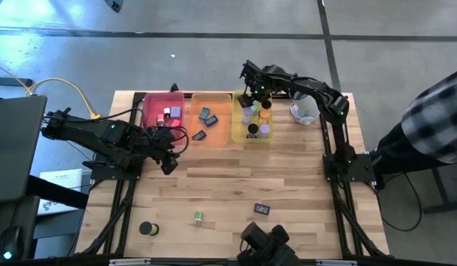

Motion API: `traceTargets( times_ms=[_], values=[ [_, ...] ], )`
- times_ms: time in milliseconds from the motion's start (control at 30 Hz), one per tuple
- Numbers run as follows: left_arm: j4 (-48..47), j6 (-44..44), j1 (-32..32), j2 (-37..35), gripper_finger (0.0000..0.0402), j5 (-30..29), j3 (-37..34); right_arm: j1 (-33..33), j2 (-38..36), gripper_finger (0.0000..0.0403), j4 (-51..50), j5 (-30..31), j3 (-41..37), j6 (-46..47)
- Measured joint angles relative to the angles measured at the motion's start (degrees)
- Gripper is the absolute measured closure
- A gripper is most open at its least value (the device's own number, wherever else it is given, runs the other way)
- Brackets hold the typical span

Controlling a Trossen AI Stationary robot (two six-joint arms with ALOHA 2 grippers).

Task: Pick & Place Office items
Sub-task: Put the light green hourglass into the yellow bin, then put the green charger adapter into the red bin

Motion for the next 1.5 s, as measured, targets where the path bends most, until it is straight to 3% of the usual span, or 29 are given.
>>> traceTargets(
  times_ms=[233, 600, 933, 1233, 1333, 1500],
  values=[
    [0.0, 0.0, 0.0, 0.0, 0.0211, 0.0, 0.0, -1.3, -0.1, 0.0108, -0.3, -5.5, 0.0, 4.1],
    [-0.1, 0.0, 0.0, 0.0, 0.0211, 2.9, 0.0, -1.6, -2.7, 0.0132, -0.3, 2.3, 0.0, 1.4],
    [-0.7, 0.0, 0.0, 0.0, 0.0211, 3.3, 0.0, -0.8, -10.9, 0.0136, -0.1, 1.5, 0.0, 0.4],
    [-2.9, -6.1, 0.0, 0.0, 0.0211, 5.6, 0.0, 3.9, -25.5, 0.0136, -8.1, -14.6, 0.0, 0.2],
    [-2.8, -8.5, 0.0, 0.0, 0.0211, 6.8, 0.0, 8.0, -30.9, 0.0136, -8.7, -11.4, 0.0, 1.4],
    [-2.6, -11.5, 0.0, 0.0, 0.0211, 7.4, 0.0, 17.2, -39.0, 0.0136, -9.5, 1.6, 0.0, 6.0]
  ],
)
